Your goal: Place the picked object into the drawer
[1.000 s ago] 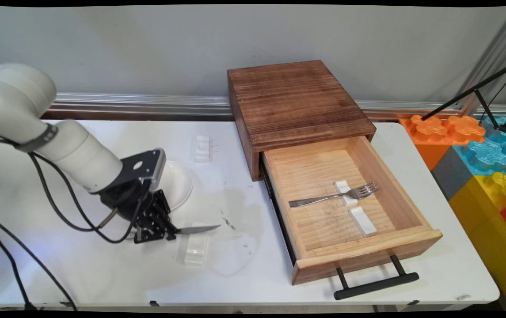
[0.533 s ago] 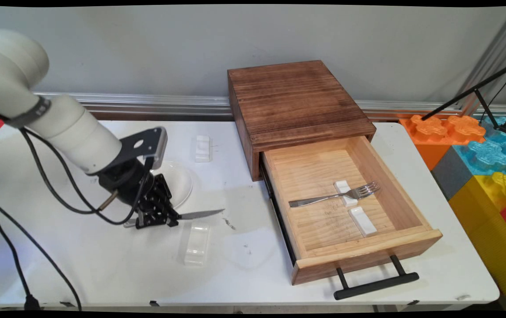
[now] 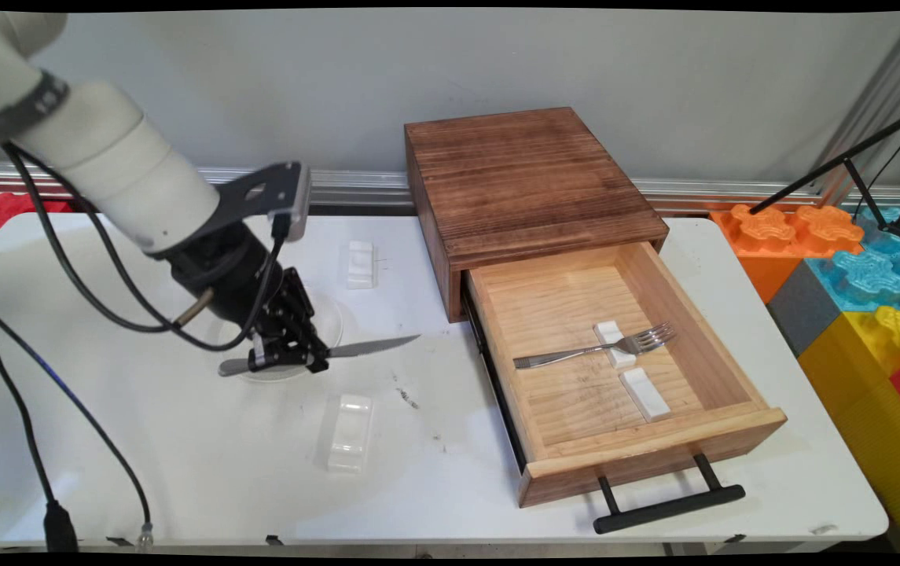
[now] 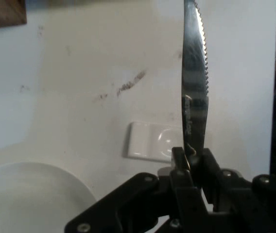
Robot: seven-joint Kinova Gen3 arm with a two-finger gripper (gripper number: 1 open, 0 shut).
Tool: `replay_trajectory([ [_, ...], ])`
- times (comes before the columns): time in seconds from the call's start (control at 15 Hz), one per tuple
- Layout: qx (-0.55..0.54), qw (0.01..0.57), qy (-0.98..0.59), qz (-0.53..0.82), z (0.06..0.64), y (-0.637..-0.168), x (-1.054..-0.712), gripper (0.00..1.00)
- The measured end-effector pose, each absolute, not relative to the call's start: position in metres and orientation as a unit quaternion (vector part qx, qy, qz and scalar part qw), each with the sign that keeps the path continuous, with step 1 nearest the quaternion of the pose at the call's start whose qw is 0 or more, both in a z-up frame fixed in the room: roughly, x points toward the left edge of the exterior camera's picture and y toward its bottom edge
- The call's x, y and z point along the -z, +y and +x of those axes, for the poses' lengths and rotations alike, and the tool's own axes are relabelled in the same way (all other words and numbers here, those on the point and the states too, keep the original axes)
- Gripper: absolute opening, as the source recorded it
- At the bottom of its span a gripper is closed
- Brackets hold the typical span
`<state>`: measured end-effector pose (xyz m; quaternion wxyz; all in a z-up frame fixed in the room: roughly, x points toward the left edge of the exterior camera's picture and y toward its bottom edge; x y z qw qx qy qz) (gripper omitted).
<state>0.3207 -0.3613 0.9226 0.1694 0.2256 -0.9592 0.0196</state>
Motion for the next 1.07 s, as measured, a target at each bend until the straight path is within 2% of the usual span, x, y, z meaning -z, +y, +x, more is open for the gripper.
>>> replay_trajectory([
  [0.53,-0.012,0.175,-0.957,0.231,0.271,-0.364,-0.966,0.00],
  [1.07,-0.005,0.186,-0.954,0.235,0.201,-0.384,-0.971,0.00],
])
